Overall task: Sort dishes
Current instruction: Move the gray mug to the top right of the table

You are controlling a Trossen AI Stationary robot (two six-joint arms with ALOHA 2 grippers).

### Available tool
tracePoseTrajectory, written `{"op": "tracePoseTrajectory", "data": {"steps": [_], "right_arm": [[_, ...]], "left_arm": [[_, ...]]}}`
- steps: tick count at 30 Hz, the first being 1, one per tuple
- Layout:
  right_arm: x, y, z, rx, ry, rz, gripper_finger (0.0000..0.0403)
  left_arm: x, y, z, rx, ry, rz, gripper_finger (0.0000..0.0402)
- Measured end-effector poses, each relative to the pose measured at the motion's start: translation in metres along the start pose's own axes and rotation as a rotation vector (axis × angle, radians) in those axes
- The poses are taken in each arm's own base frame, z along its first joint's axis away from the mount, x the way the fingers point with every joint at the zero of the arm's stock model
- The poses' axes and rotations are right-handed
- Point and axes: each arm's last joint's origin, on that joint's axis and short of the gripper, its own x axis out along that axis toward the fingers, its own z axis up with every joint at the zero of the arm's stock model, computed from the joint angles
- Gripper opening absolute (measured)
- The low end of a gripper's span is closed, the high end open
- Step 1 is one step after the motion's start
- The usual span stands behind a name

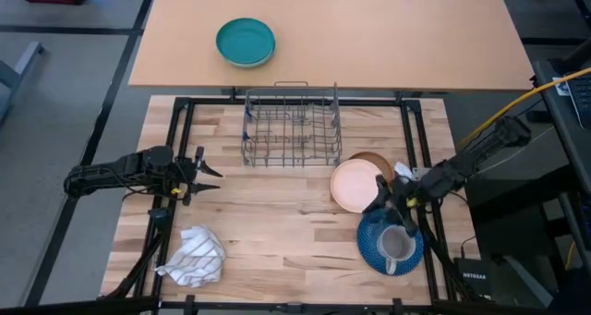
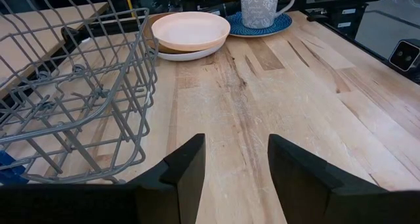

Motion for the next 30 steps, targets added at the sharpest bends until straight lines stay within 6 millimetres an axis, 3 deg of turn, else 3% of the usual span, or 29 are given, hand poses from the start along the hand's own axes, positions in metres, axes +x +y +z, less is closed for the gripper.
{"op": "tracePoseTrajectory", "data": {"steps": [4, 15, 30], "right_arm": [[0.015, 0.021, -0.012, 0.126, 0.012, -0.008, 0.0138], [0.064, 0.085, -0.004, 0.369, 0.180, -0.096, 0.0138], [0.107, 0.120, -0.011, 0.942, 0.748, -0.522, 0.0138]], "left_arm": [[0.000, 0.000, 0.000, 0.000, 0.000, 0.000, 0.0155], [0.000, 0.000, 0.000, 0.000, 0.000, 0.001, 0.0155], [0.000, 0.000, 0.000, 0.000, 0.000, 0.000, 0.0155]]}}
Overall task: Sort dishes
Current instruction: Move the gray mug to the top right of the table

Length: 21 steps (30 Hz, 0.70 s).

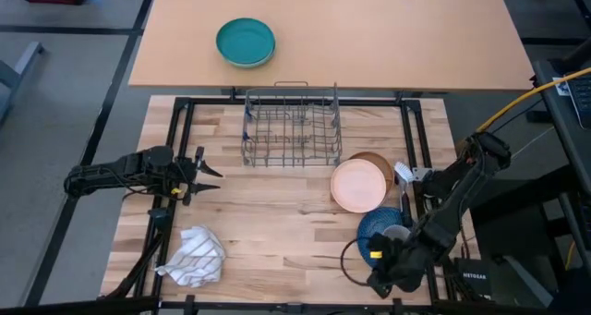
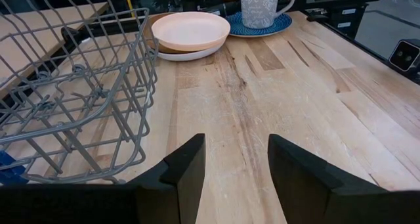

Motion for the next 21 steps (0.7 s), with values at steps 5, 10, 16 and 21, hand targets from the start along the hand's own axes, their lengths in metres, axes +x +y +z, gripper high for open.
{"op": "tracePoseTrajectory", "data": {"steps": [5, 10, 16, 21], "right_arm": [[0.017, 0.008, -0.004, 0.090, 0.090, -0.075, 0.0138], [0.032, 0.011, -0.004, 0.091, 0.077, -0.110, 0.0138], [0.037, 0.005, -0.007, 0.103, 0.193, -0.206, 0.0138], [0.033, -0.009, -0.013, 0.119, 0.335, -0.366, 0.0138]], "left_arm": [[0.000, 0.000, 0.000, 0.000, 0.000, 0.000, 0.0155], [0.000, 0.000, 0.000, 0.000, 0.000, -0.001, 0.0155], [0.000, 0.000, 0.000, 0.000, 0.000, -0.001, 0.0155], [0.000, 0.000, 0.000, 0.000, 0.000, 0.000, 0.0155]]}}
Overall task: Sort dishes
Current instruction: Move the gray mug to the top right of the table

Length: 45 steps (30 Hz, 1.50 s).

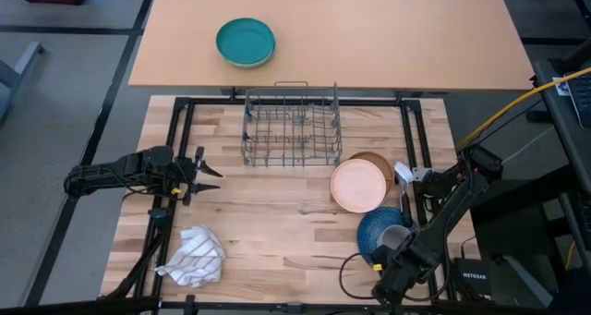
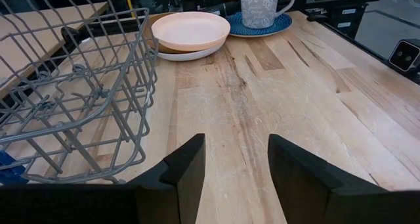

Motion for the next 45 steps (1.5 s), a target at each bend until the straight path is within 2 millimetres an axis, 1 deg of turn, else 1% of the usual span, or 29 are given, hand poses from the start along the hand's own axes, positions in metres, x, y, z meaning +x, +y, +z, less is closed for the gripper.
{"op": "tracePoseTrajectory", "data": {"steps": [4, 9, 11, 16, 22, 32, 36, 45], "right_arm": [[0.001, -0.006, -0.005, -0.007, -0.001, -0.041, 0.0138], [0.002, -0.007, -0.006, -0.064, -0.163, -0.022, 0.0138], [0.001, -0.009, -0.004, -0.061, -0.197, -0.038, 0.0138], [0.001, -0.016, -0.003, -0.033, -0.195, -0.106, 0.0138], [0.002, -0.013, -0.003, -0.037, -0.191, -0.083, 0.0138], [0.023, -0.008, 0.005, -0.004, -0.206, -0.143, 0.0138], [0.027, -0.007, 0.008, -0.008, -0.270, -0.148, 0.0138], [0.025, -0.006, 0.015, -0.038, -0.475, -0.118, 0.0138]], "left_arm": [[0.000, 0.000, 0.000, 0.000, 0.000, 0.000, 0.0155], [0.000, 0.000, 0.000, 0.000, 0.000, 0.000, 0.0155], [0.000, 0.000, 0.000, 0.000, 0.000, 0.000, 0.0155], [0.000, 0.000, 0.000, 0.000, 0.000, 0.000, 0.0155], [0.000, 0.000, 0.000, 0.000, 0.000, 0.001, 0.0155], [0.000, 0.000, 0.000, 0.000, 0.000, 0.001, 0.0155], [0.000, 0.000, 0.000, 0.000, 0.000, 0.001, 0.0155], [0.000, 0.000, 0.000, 0.000, 0.000, 0.000, 0.0155]]}}
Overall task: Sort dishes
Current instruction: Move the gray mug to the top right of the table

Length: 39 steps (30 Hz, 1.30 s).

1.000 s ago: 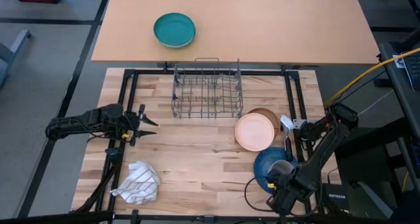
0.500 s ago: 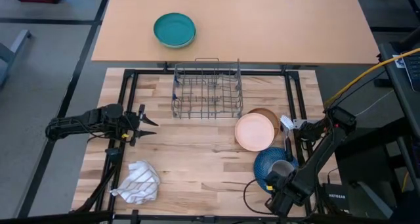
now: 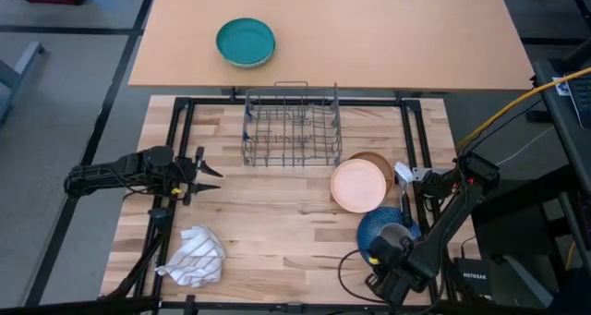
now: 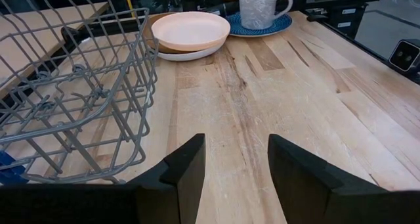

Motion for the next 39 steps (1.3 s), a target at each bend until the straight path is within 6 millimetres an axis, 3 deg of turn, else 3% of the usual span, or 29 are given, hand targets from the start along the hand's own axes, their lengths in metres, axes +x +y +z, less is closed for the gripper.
{"op": "tracePoseTrajectory", "data": {"steps": [13, 22, 28, 35, 39], "right_arm": [[0.000, -0.003, 0.017, 0.013, -0.250, -0.024, 0.0138], [-0.001, -0.012, 0.026, -0.024, -0.289, -0.125, 0.0138], [-0.001, -0.006, 0.025, -0.115, -0.318, -0.078, 0.0138], [-0.028, 0.006, 0.023, -0.229, -0.245, -0.035, 0.0138], [-0.046, 0.002, 0.023, -0.283, -0.184, -0.105, 0.0138]], "left_arm": [[0.000, 0.000, 0.000, 0.000, 0.000, -0.001, 0.0155], [0.000, 0.000, 0.000, 0.000, 0.000, 0.000, 0.0155], [0.000, 0.000, 0.000, 0.000, 0.000, 0.000, 0.0155], [0.000, 0.000, 0.000, 0.000, 0.000, 0.000, 0.0155], [0.000, 0.000, 0.000, 0.000, 0.000, 0.000, 0.0155]]}}
